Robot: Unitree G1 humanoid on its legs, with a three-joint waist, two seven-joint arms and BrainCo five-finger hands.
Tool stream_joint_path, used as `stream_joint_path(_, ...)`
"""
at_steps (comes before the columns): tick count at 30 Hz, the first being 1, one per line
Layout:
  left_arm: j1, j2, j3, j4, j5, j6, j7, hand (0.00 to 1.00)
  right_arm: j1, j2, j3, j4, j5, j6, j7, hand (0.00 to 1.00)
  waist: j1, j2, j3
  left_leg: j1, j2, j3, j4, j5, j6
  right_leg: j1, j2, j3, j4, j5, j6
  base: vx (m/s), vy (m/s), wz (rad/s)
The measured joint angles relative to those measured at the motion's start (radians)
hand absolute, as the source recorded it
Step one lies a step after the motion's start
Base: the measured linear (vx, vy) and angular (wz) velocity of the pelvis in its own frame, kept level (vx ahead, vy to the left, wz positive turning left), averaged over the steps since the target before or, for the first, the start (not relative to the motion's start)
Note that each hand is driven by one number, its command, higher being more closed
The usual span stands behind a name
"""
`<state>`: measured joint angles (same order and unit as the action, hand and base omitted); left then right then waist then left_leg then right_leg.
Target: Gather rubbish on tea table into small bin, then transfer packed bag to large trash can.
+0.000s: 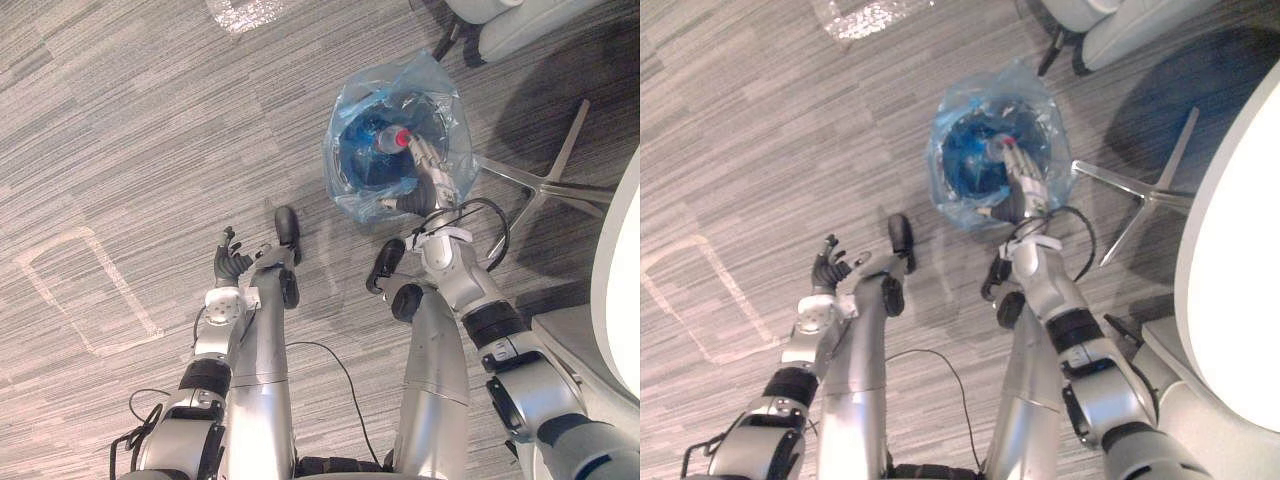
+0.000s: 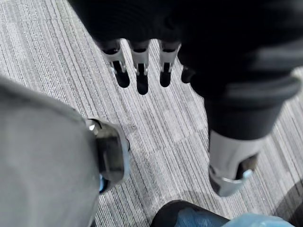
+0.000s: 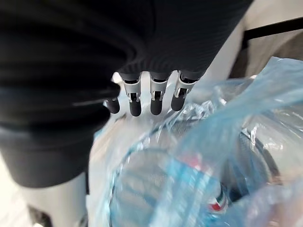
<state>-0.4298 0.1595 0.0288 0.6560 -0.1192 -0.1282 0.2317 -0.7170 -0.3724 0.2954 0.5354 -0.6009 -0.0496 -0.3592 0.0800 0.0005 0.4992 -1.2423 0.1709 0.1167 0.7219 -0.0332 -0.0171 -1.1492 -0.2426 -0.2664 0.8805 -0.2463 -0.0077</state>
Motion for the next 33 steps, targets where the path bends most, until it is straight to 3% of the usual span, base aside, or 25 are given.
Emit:
stream_joint_path(8,-0.001,0.003,-0.009,0.004,-0.005,-0.017,0.001,0.0,-0.039,-0.004,0.084,0.149,-0.08,0.005,0.024,0.0,-0.002,0.0,0.0,-0.001,-0.012,-0.01,-0.039,0.024,-0.006,-0.001,-0.003,-0.015,-0.015,0.006,-0.003,-0.03,-0.008,0.06)
stream_joint_path(22,-0.015,-0.008,-0.006,0.002,-0.061,-0.024,0.007,0.0,-0.122,0.057,0.087,0.357,-0.145,0.081,0.025,0.0,0.004,0.0,0.0,-0.06,-0.059,-0.049,-0.115,0.076,-0.021,-0.061,-0.042,-0.059,-0.002,-0.004,-0.005,-0.04,-0.002,0.17)
stream_joint_path(23,-0.018,-0.008,-0.005,0.002,-0.063,-0.024,0.009,0.0,-0.122,0.067,0.086,0.361,-0.145,0.081,0.025,1.0,0.005,-0.001,0.0,-0.065,-0.061,-0.048,-0.119,0.079,-0.023,-0.067,-0.046,-0.061,0.0,-0.005,-0.005,-0.04,0.007,0.12)
stream_joint_path(33,-0.029,-0.019,-0.004,0.002,-0.072,-0.031,0.011,0.0,-0.141,0.121,0.046,0.392,-0.143,0.097,-0.002,1.0,0.008,0.0,0.0,-0.08,-0.075,-0.064,-0.131,0.092,-0.023,-0.075,-0.059,-0.079,0.008,-0.012,-0.01,-0.05,0.007,0.07)
